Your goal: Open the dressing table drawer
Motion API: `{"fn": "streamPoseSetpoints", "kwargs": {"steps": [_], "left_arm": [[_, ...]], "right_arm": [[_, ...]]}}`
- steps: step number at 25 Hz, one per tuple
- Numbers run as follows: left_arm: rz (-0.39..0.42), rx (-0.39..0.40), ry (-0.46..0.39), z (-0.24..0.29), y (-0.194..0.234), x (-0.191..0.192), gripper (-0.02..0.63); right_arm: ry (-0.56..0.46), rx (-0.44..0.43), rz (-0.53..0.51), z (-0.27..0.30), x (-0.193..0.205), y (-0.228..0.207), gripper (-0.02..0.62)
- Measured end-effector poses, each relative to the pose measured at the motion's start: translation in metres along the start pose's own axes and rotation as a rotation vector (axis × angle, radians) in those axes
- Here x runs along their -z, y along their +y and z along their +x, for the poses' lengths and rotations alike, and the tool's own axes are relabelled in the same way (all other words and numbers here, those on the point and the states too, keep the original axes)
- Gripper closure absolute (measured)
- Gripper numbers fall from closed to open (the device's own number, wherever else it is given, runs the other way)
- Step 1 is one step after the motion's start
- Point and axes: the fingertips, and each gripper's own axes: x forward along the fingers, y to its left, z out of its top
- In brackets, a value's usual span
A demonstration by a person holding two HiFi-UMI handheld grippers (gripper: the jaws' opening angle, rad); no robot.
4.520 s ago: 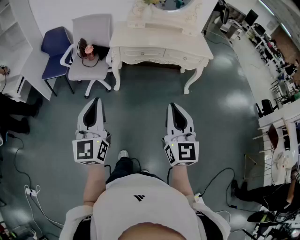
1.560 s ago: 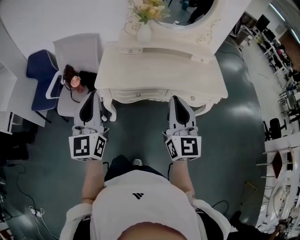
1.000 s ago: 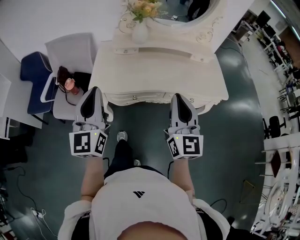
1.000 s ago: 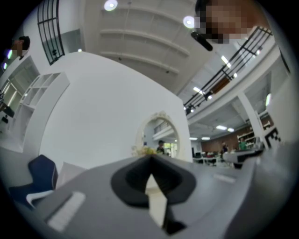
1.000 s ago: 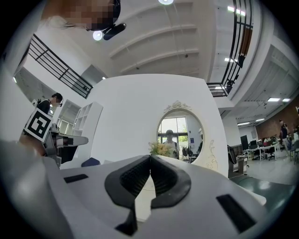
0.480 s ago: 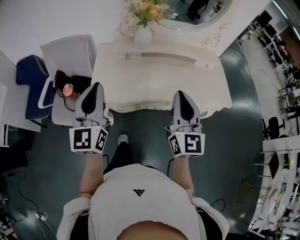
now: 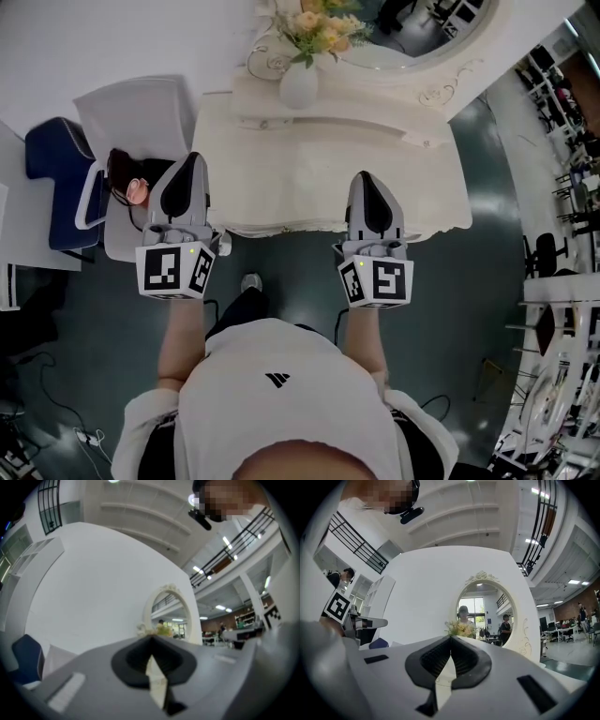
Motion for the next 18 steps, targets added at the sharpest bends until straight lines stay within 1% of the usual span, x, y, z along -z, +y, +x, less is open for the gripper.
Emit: {"fn": "streamPoseSetpoints", "kwargs": {"steps": [10,18], "left_arm": [[0.008,0.039,0.004,0.044,0.036,0.009,0.598],[-0.014,0.057,0.014,0.072,0.062,0.023,0.598]], "right_arm": [[0.001,0.035,-0.005,0.051,0.008,0.006,0.604],[0.024,0.056,-0.014,0.077,0.021,0.017,0.604]]}}
